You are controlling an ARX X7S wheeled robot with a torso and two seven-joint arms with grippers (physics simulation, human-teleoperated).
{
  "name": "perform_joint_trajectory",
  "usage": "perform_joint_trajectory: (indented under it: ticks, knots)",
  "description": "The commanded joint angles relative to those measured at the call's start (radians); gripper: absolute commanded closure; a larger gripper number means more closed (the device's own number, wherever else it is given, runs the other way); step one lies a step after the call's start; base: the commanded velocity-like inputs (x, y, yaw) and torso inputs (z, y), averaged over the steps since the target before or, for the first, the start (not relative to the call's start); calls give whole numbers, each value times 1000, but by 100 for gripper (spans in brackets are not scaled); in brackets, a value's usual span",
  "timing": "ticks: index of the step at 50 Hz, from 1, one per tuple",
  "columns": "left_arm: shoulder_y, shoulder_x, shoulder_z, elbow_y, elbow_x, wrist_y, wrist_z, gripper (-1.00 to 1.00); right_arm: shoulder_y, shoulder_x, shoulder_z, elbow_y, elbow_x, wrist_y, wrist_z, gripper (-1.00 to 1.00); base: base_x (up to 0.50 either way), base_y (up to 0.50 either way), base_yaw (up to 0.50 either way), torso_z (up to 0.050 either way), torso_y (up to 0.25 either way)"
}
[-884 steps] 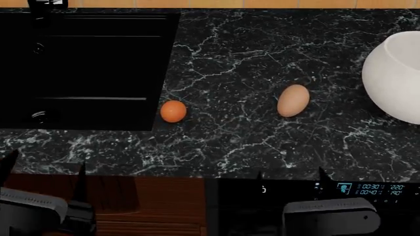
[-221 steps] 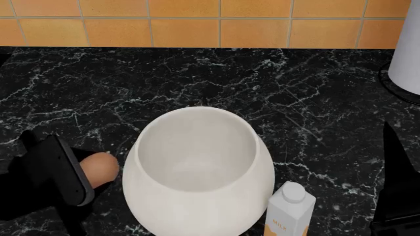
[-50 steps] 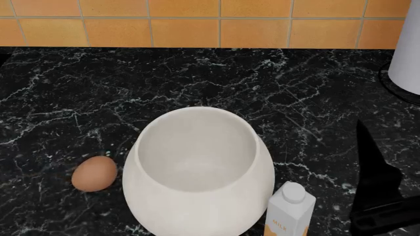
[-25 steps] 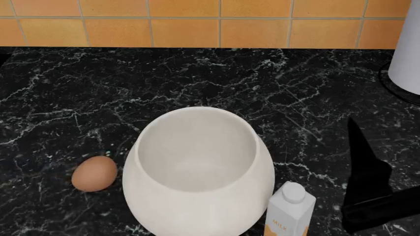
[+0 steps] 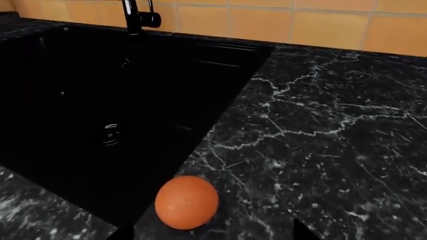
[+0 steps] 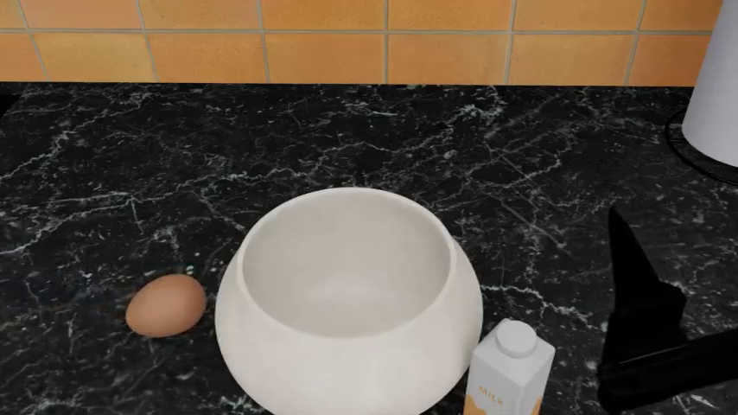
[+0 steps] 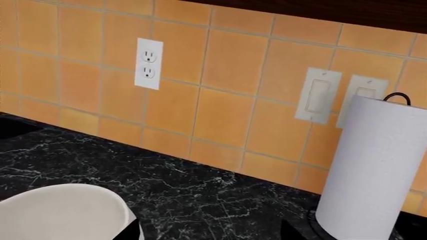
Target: Place the eggs and milk next to the bowl.
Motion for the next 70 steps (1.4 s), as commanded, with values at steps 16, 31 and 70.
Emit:
perform_joint_trajectory:
  ticks: [16, 31, 70]
  knots:
    - [-68, 31, 14, -222, 26, 133, -12, -100, 8, 4, 11, 13, 21, -5, 5, -100, 0, 0, 0, 0, 0]
    - [-102, 27, 76, -402, 75, 251, -22, -100, 19, 21, 6, 10, 49, 3, 31, -100, 0, 0, 0, 0, 0]
    - [-166, 8, 139, -637, 123, 397, -25, -100, 65, 51, -41, 15, 96, 3, 85, -100, 0, 0, 0, 0, 0]
